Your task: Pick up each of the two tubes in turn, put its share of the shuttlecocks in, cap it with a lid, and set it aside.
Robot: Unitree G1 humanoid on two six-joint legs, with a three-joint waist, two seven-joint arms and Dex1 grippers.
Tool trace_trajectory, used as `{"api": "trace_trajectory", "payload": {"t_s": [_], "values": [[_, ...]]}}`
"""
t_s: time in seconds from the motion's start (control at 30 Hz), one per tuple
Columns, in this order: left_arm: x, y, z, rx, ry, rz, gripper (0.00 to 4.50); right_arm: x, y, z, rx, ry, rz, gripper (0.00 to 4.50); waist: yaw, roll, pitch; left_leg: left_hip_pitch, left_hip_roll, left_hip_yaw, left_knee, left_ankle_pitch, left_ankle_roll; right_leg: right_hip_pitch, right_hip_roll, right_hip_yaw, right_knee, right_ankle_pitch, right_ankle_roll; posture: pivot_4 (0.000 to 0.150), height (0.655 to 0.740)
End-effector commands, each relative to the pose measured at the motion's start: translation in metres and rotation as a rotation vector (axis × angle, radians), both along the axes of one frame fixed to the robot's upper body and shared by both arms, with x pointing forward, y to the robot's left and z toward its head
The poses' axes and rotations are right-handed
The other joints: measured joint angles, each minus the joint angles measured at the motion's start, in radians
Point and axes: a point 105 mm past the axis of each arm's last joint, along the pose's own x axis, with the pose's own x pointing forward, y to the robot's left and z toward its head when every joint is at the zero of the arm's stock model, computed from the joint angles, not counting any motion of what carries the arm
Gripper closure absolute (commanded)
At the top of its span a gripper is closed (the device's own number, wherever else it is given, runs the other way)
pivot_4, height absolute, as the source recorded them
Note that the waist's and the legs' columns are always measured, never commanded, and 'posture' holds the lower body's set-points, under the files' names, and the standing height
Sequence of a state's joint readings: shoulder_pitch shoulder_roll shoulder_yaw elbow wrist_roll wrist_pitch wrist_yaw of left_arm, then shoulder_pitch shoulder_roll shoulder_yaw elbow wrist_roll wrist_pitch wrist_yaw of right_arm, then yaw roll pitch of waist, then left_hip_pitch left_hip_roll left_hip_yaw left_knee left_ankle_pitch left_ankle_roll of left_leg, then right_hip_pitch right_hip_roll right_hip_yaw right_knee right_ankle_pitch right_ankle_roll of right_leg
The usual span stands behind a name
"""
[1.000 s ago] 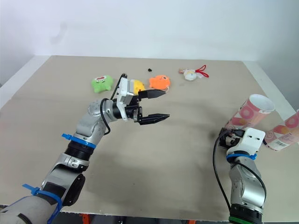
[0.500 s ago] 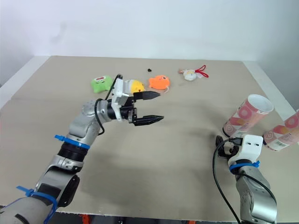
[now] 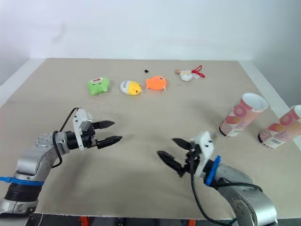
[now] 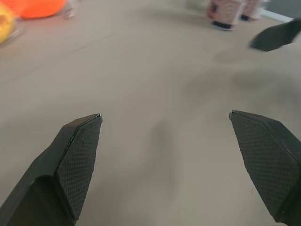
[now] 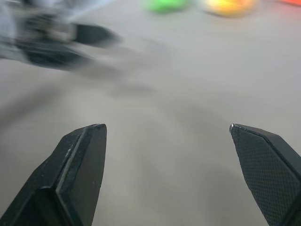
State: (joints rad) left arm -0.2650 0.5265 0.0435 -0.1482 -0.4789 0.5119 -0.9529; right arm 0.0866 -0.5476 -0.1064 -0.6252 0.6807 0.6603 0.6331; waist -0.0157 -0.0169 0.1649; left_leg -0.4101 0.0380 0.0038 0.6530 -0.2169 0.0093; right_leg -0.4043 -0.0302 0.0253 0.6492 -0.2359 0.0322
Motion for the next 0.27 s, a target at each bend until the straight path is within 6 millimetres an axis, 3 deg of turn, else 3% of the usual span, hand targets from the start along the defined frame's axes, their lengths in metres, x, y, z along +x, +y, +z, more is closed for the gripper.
{"api": "trace_trajectory", "payload": {"t_s": [0.03,0.27], "values": [[-0.008,0.007,0.014,-0.022,-0.059,0.059,0.00,0.006,0.015,0.001,0.008,-0.011,0.077,0.02,0.000,-0.001,0.000,0.000,0.000,0.000,0.000,0.000,0.000,0.000,-0.001,0.000,0.000,0.000,0.000,0.150,0.7400],[-0.025,0.015,0.007,-0.010,-0.034,0.103,0.00,0.018,0.031,-0.011,0.024,0.012,0.128,0.02,-0.002,-0.002,0.001,-0.002,-0.001,0.002,-0.001,-0.002,-0.003,-0.002,-0.001,0.003,0.000,-0.002,0.002,0.150,0.7400]]}}
